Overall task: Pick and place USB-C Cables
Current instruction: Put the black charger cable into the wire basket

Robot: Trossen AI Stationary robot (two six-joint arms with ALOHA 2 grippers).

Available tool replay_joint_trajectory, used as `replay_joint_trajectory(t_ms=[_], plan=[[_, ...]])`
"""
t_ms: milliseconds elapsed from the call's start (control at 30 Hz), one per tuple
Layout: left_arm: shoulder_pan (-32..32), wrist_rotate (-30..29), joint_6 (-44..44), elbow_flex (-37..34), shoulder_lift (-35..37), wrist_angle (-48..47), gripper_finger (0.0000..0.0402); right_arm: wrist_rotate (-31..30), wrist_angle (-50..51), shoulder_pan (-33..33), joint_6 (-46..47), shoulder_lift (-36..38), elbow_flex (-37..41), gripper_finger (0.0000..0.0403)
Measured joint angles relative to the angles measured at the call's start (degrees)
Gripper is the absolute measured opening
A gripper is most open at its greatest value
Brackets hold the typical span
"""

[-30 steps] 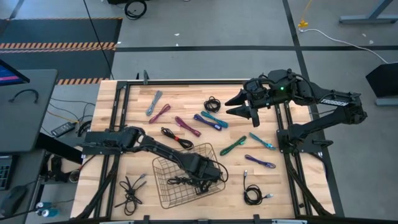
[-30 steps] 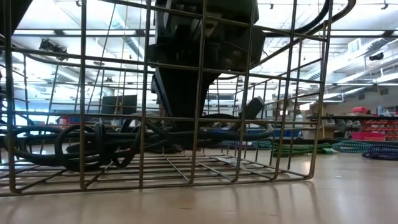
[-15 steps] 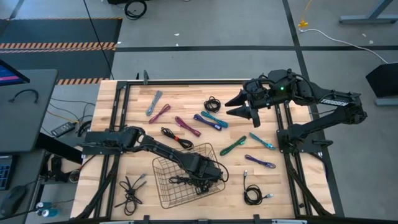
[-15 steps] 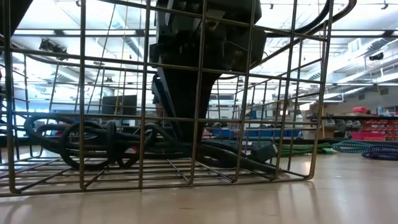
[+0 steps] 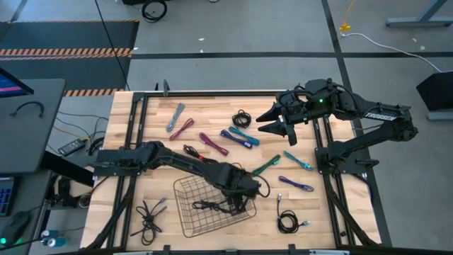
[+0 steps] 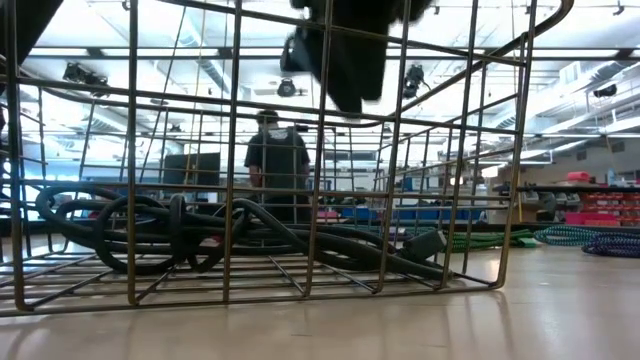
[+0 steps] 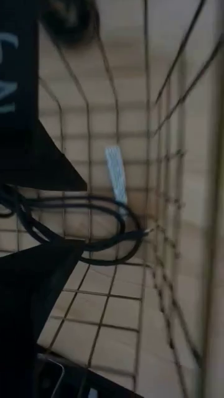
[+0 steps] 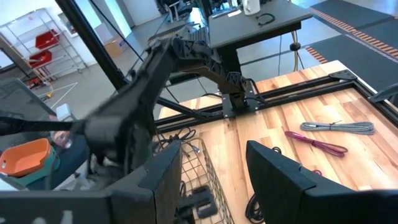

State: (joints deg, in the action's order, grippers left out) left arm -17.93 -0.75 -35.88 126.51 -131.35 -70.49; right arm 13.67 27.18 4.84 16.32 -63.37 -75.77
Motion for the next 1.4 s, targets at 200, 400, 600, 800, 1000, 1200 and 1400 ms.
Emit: replay_joint_trajectory(t_ms=[200, 400, 600, 800, 1000, 1200, 1400], plan=[[0.2, -6.5, 0.4, 7.6, 1.9, -10.1, 0.0144, 0.1, 0.3, 0.0, -1.0, 0.0, 0.0, 0.0185], [0.4, -7.6, -5.7, 6.7, 7.2, -18.7, 0.0144, 1.6, 7.0, 0.0, -0.2, 0.2, 0.0, 0.0185], [-0.8, -12.7, -8.4, 6.7, 11.6, -19.5, 0.0144, 0.9, 26.1, -2.3, 5.2, 0.2, 0.0, 0.0185], [-0.7, -17.5, -8.6, 6.7, 13.9, -19.5, 0.0144, 0.9, 38.6, -9.6, 15.6, -0.7, 0.0, 0.0185], [-0.6, -18.6, -6.9, 6.7, 14.2, -19.5, 0.0144, -1.0, 41.9, -20.8, 29.2, -3.0, 0.0, 0.0185], [-0.6, -18.6, -6.9, 6.7, 14.2, -19.4, 0.0144, -8.2, 41.9, -33.0, 40.1, -8.5, 0.0, 0.0185], [-0.7, -18.5, -5.7, 6.7, 14.2, -19.4, 0.0144, -9.7, 41.7, -42.5, 50.7, -16.5, 0.0, 0.0186]])
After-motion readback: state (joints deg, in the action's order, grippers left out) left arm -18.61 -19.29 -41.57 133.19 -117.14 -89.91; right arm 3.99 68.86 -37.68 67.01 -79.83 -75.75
